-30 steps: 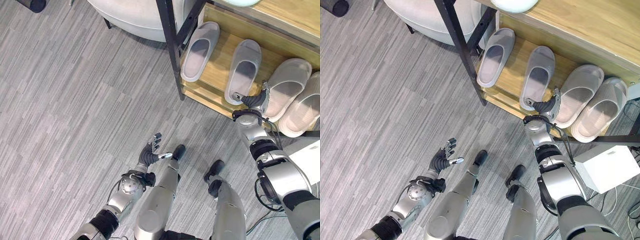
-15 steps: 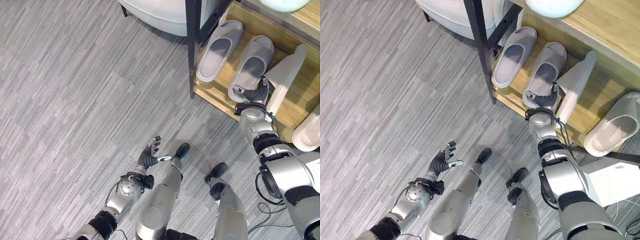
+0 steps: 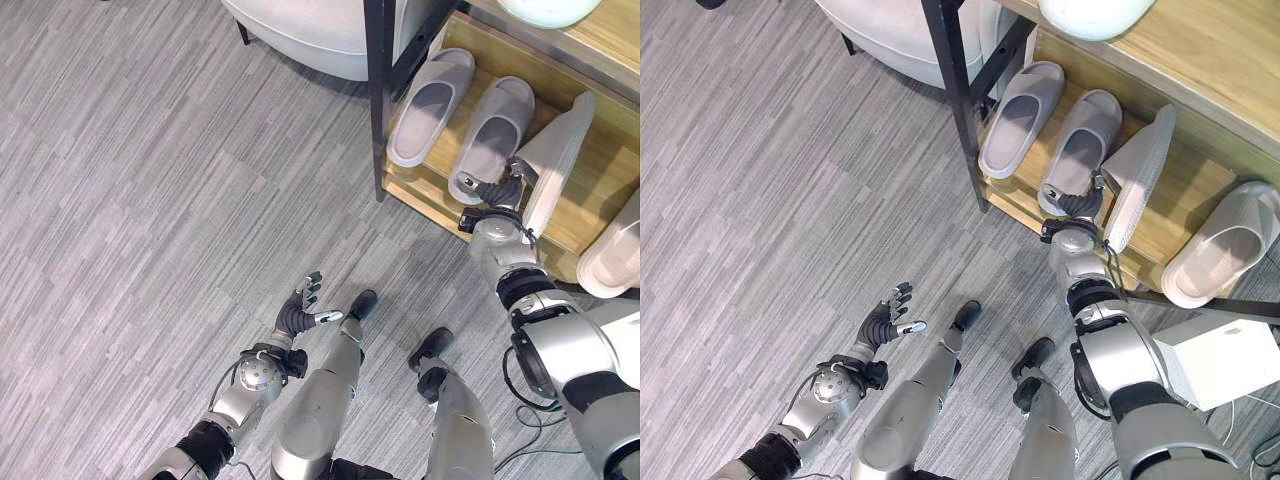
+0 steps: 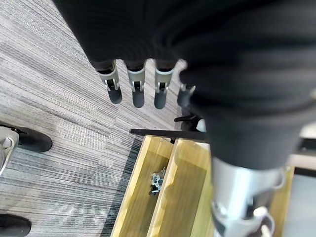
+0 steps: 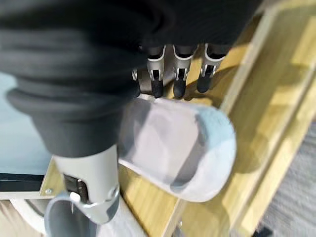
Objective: Arrange the slippers neatly on the shoe rack.
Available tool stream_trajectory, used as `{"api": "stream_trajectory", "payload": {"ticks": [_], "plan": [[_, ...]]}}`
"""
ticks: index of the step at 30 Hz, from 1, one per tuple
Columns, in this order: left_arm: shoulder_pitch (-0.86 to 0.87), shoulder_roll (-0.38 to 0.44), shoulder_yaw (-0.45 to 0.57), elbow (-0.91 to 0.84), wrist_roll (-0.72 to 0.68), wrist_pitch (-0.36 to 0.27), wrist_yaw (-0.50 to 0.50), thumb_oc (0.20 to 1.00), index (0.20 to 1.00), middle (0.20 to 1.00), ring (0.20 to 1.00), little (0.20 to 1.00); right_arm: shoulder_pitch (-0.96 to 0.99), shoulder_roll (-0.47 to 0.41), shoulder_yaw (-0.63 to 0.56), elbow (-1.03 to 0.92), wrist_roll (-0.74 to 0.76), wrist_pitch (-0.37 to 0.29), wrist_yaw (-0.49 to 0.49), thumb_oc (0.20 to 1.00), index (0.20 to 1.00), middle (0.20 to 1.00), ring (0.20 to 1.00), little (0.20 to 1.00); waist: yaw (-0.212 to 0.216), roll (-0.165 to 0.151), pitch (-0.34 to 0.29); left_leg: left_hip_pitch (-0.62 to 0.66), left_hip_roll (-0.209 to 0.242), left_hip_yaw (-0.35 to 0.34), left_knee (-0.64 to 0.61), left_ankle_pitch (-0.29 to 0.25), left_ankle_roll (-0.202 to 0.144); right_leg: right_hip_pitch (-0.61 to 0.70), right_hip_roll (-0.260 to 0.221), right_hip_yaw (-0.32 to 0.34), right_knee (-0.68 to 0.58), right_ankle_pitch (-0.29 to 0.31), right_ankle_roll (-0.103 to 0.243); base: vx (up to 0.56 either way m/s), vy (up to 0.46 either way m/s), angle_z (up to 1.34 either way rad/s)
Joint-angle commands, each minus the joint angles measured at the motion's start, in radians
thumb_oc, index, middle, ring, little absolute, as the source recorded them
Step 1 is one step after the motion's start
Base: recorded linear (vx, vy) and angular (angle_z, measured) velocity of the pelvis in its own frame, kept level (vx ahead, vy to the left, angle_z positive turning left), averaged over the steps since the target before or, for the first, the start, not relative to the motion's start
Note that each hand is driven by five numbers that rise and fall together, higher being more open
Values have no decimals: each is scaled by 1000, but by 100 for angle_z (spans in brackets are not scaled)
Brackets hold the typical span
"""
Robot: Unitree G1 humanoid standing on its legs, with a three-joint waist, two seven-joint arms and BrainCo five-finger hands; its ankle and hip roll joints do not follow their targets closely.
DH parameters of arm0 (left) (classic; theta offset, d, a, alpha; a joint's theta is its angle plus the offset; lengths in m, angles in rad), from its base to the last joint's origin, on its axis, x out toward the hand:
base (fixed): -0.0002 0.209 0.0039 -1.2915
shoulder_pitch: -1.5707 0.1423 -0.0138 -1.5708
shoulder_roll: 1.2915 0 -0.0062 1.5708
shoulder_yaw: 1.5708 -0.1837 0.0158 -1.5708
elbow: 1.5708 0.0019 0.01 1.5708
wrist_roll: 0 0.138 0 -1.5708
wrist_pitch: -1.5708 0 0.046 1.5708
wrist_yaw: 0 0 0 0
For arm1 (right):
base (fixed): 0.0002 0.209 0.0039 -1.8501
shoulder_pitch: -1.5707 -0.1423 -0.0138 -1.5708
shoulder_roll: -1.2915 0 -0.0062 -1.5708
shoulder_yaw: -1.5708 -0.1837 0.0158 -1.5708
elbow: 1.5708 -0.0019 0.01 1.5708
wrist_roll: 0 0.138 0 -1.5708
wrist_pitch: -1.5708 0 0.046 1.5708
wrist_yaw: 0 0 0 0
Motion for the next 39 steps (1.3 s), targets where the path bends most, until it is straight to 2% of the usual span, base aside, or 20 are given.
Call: {"api": "stream_trajectory", "payload": {"ticks": [1,8,16,20,24,26,29,30,32,33,37,38,39], "plan": [[13,30,6,-32,-1,-17,-15,1000,1000,1000,1000,1000,11,-38,9,-64,36,-58,38,1000,1000,1000,1000,1000,33,5,24,80,-23,-8,21,-231,66,175,16,33,-22,-229,33,0,0,0],[27,40,3,-23,14,-12,-27,1000,1000,1000,1000,1000,-7,-16,-24,-58,120,-77,64,1000,1000,1000,1000,1000,62,18,22,66,-37,-37,19,-224,64,183,9,-4,-28,-231,39,30,8,10],[16,48,2,-28,17,-14,-37,1000,1000,1000,1000,1000,-57,-56,-5,-65,110,-82,78,1000,1000,1000,1000,1000,88,14,17,62,-45,-46,21,-224,65,193,8,-19,-41,-223,45,26,15,9],[21,44,8,-25,18,-12,-38,1000,1000,1000,1000,1000,-35,-46,15,-109,80,-83,75,1000,1000,1000,1000,1000,80,5,12,78,-40,-34,16,-225,66,206,11,-12,-50,-217,45,4,10,1],[39,30,27,-6,24,-3,-27,1000,1000,1000,1000,1000,52,-6,56,-206,-31,-62,52,1000,1000,1000,1000,1000,51,-25,-4,111,-25,-8,7,-230,67,236,26,12,-91,-195,43,-20,3,-7],[52,20,59,8,29,8,-10,1000,1000,1000,1000,1000,151,24,73,-332,-112,-43,43,1000,1000,1000,1000,1000,15,-56,-26,145,-9,20,-12,-232,69,265,43,33,-133,-171,43,-36,-12,-16],[70,11,80,15,30,18,-3,1000,1000,1000,1000,1000,239,51,75,-409,-151,-29,45,1000,1000,1000,1000,1000,-10,-74,-51,176,4,39,-39,-228,70,292,56,45,-176,-151,44,-30,-12,-43],[91,6,104,18,32,27,-3,1000,1000,1000,1000,1000,329,55,78,-483,-193,-14,59,1000,1000,1000,1000,1000,-44,-92,-86,189,6,45,-63,-209,74,312,62,39,-220,-121,47,-52,-10,-29],[109,5,114,16,36,32,-1,1000,1000,1000,1000,1000,390,67,85,-533,-206,-6,72,1000,1000,1000,1000,1000,-60,-100,-107,205,10,53,-81,-204,75,330,69,39,-247,-108,50,-19,-35,-21],[133,4,132,17,41,44,-8,1000,1000,1000,1000,1000,484,67,86,-590,-233,1,103,1000,1000,1000,1000,1000,-85,-114,-142,241,19,63,-111,-200,75,360,79,43,-283,-95,55,12,-51,-21],[166,4,161,28,64,59,-12,1000,1000,1000,1000,1000,621,49,78,-683,-255,11,156,1000,1000,1000,1000,1000,-118,-124,-191,305,34,79,-171,-185,75,410,91,51,-335,-74,60,-3,-79,-26],[173,3,178,36,79,64,-15,1000,1000,1000,1000,1000,700,32,78,-742,-257,13,199,1000,1000,1000,1000,1000,-140,-130,-221,339,46,95,-207,-175,74,430,99,56,-362,-63,64,-22,-65,-24],[174,3,177,36,79,65,-15,1000,1000,1000,1000,1000,703,32,78,-744,-257,14,199,1000,1000,1000,1000,1000,-140,-129,-221,342,47,95,-211,-174,74,433,99,57,-364,-62,64,-19,-107,-28]]}}
